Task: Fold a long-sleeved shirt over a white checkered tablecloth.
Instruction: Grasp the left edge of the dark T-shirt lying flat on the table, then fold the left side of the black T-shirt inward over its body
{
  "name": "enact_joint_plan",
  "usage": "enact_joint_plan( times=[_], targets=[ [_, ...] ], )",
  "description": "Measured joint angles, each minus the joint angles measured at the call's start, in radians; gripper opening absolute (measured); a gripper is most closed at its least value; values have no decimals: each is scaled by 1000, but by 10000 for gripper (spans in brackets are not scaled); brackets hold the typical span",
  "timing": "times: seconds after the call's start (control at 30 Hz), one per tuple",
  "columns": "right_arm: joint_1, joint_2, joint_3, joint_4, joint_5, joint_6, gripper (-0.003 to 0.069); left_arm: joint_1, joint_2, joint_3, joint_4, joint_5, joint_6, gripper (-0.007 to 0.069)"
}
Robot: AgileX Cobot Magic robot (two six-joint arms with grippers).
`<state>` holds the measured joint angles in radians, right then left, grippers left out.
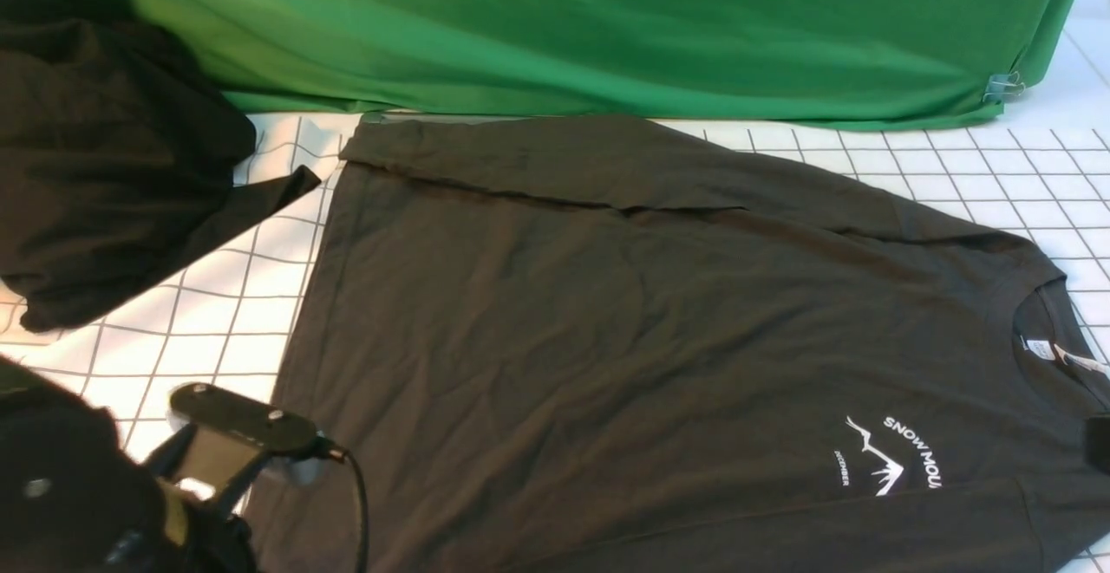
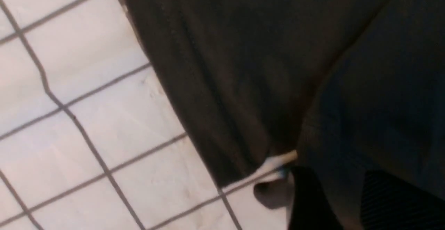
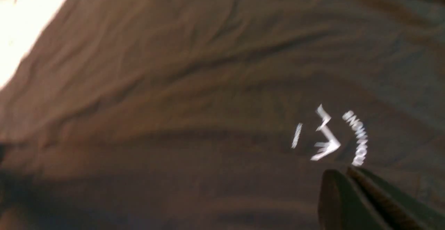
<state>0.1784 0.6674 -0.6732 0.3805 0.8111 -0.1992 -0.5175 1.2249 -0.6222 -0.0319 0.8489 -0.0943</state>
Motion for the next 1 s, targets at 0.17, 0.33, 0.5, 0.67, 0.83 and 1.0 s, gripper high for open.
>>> enact_joint_plan(
  times=[0.17,0.33,0.5,0.67,0.83,1.0],
  targets=[
    [17,14,-1,1,-9,-5,6,0,96,0,0,-65,2,440],
    [19,11,-1,5,-32,-5,6,0,166,0,-9,-60,2,463],
    [19,11,-1,6,-43,-5,6,0,180,0,-64,-34,7,311],
    [19,11,-1,7,-67,-5,6,0,156,-32,-79,26,84,55],
    [19,11,-1,7,-107,-5,6,0,144,-188,-49,108,119,25],
    [19,11,-1,7,-132,-3,6,0,146,-393,51,131,126,25]
  ],
)
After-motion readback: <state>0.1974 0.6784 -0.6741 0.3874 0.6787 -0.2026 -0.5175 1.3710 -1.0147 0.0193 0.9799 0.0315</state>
